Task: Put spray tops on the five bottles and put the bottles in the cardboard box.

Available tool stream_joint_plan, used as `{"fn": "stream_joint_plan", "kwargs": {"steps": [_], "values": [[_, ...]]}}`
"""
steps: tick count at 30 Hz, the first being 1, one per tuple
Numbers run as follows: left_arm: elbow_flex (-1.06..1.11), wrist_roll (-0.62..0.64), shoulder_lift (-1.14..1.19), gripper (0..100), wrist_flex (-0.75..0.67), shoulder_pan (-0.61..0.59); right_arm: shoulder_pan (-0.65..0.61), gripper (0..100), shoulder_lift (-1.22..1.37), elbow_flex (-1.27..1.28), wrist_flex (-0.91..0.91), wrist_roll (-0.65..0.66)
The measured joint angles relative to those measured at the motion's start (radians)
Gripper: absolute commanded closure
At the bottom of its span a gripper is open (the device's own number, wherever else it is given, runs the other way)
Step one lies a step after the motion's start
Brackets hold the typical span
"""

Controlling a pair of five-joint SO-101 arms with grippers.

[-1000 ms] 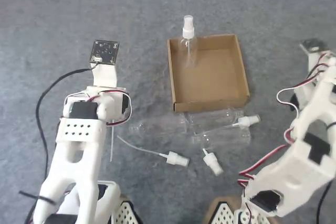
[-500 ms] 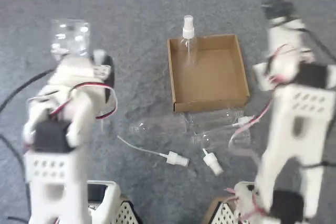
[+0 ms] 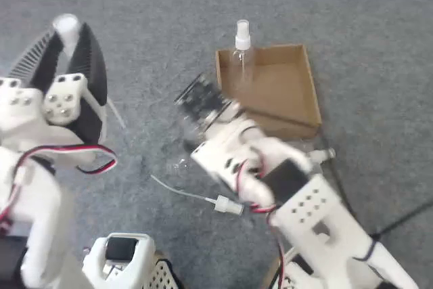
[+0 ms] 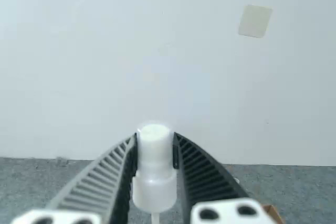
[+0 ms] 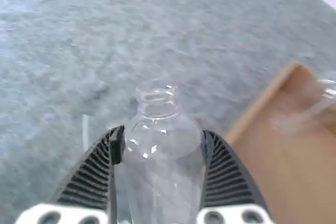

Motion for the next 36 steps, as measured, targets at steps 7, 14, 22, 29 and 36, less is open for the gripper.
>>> {"fn": "stream_joint_plan", "kwargs": {"steps": [7, 14, 22, 29, 36], "values": [[-0.009, 0.071, 0.048, 98, 0.002, 0.0, -0.086, 99.0, -0.003, 0.094, -0.149, -0.051], [-0.002, 0.083, 0.132, 98, 0.002, 0.069, -0.101, 99.2, -0.005, 0.18, -0.216, -0.054], [0.123, 0.083, 0.147, 98, -0.032, 0.08, -0.101, 99.2, -0.071, 0.407, -0.549, -0.057], [0.233, 0.083, 0.149, 98, -0.091, 0.094, -0.103, 99.2, -0.264, 0.509, -0.606, -0.083], [0.265, 0.083, 0.147, 98, -0.109, 0.17, -0.103, 99.2, -0.285, 0.529, -0.606, -0.127]]}}
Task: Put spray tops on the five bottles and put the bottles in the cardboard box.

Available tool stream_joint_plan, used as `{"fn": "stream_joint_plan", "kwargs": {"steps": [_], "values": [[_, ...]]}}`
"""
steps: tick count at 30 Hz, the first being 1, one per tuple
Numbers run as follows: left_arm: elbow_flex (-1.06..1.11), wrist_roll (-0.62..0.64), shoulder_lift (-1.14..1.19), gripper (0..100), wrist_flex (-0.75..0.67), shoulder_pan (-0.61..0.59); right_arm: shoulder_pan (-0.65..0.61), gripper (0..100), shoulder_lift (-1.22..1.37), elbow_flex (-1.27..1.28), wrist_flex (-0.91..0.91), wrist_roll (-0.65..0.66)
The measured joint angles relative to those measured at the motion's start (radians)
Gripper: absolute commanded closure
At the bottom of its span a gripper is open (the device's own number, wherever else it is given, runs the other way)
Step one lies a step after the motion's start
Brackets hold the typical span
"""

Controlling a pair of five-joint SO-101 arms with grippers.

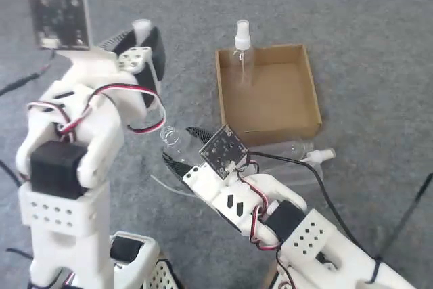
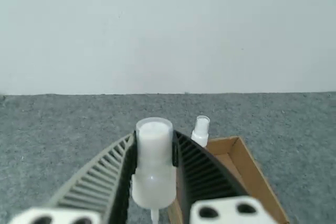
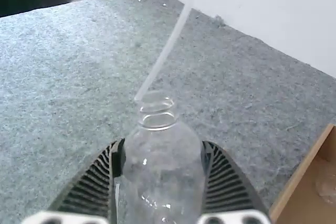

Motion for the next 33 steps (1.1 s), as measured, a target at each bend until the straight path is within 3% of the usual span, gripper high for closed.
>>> {"fn": "stream_joint_plan", "kwargs": {"steps": [11, 23, 28, 33], "values": [[0.058, -0.041, 0.0, 98, -0.095, 0.011, -0.005, 99.2, 0.0, -0.002, 0.0, -0.002], [0.16, -0.051, 0.005, 98, -0.097, 0.012, -0.002, 99.2, 0.0, 0.006, 0.003, -0.008], [0.164, -0.052, 0.005, 98, -0.015, 0.012, -0.002, 99.2, 0.0, 0.021, 0.0, -0.008], [0.164, -0.052, 0.005, 98, 0.046, 0.02, 0.08, 99.2, 0.0, 0.021, -0.069, -0.06]]}}
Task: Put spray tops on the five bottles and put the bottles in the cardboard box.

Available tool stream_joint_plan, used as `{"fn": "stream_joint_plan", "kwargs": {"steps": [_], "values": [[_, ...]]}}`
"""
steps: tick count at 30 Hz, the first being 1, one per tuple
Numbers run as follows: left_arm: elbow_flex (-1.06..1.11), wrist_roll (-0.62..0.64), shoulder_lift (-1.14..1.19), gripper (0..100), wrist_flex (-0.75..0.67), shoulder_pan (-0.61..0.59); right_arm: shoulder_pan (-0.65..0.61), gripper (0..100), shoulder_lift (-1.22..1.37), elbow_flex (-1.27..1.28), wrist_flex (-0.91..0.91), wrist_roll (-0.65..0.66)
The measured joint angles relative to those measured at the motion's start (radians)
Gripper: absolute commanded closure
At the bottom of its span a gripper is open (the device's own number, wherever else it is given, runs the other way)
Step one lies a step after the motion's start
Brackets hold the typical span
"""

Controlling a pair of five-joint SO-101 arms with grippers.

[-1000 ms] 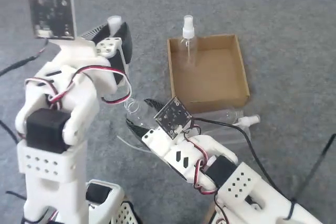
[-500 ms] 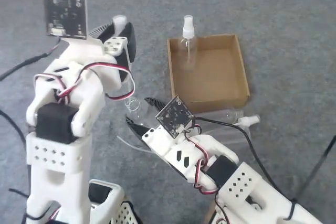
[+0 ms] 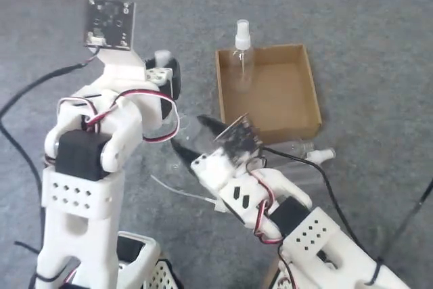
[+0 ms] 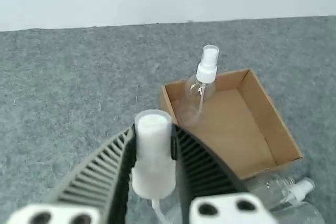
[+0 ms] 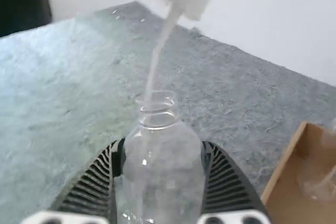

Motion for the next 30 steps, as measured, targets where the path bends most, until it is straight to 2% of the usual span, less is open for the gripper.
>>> {"fn": "stream_joint_plan", "kwargs": {"steps": [5, 11, 20, 26, 30], "values": [[0.0, -0.008, 0.0, 97, 0.0, 0.011, 0.02, 99.2, 0.0, 0.002, -0.009, -0.138], [0.015, -0.072, 0.0, 90, 0.009, 0.083, 0.02, 99.2, 0.0, 0.023, -0.017, -0.15], [0.015, -0.089, 0.0, 89, 0.011, 0.084, 0.021, 99.2, 0.0, 0.023, -0.021, -0.15], [-0.052, -0.091, 0.0, 90, 0.011, 0.005, 0.021, 99.2, 0.0, 0.023, -0.021, -0.152], [-0.035, -0.147, 0.0, 90, 0.011, -0.023, 0.021, 99.2, 0.0, 0.023, -0.021, -0.153]]}}
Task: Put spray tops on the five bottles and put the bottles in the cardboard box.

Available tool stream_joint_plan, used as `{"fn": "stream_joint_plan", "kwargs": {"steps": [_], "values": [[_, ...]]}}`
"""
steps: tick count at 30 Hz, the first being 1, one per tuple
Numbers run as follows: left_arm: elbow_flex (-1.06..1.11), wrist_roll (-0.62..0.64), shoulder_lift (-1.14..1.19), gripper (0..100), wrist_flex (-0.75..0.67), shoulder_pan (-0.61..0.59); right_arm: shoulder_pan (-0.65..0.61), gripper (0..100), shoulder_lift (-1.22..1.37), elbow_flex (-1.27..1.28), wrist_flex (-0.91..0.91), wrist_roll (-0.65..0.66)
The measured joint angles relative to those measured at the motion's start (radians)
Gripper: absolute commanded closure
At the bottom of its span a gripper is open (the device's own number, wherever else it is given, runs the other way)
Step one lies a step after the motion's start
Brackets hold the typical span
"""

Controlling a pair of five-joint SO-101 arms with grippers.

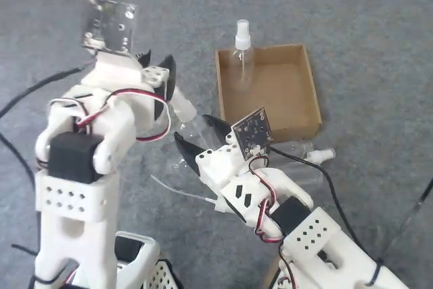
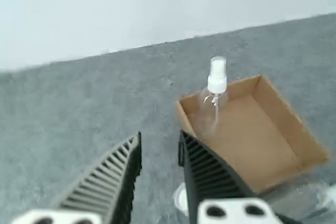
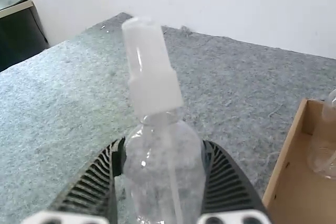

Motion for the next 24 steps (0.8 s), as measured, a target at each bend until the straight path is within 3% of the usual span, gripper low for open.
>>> {"fn": "stream_joint_plan", "kwargs": {"steps": [6, 16, 24], "values": [[0.158, -0.031, 0.0, 90, -0.06, -0.002, 0.0, 99.2, 0.0, 0.0, 0.0, 0.0], [0.253, -0.1, 0.0, 90, -0.115, 0.137, 0.008, 99.2, 0.0, 0.002, 0.0, 0.0], [0.187, -0.127, 0.0, 90, -0.114, 0.068, 0.002, 99.2, 0.0, 0.0, 0.0, 0.0]]}}
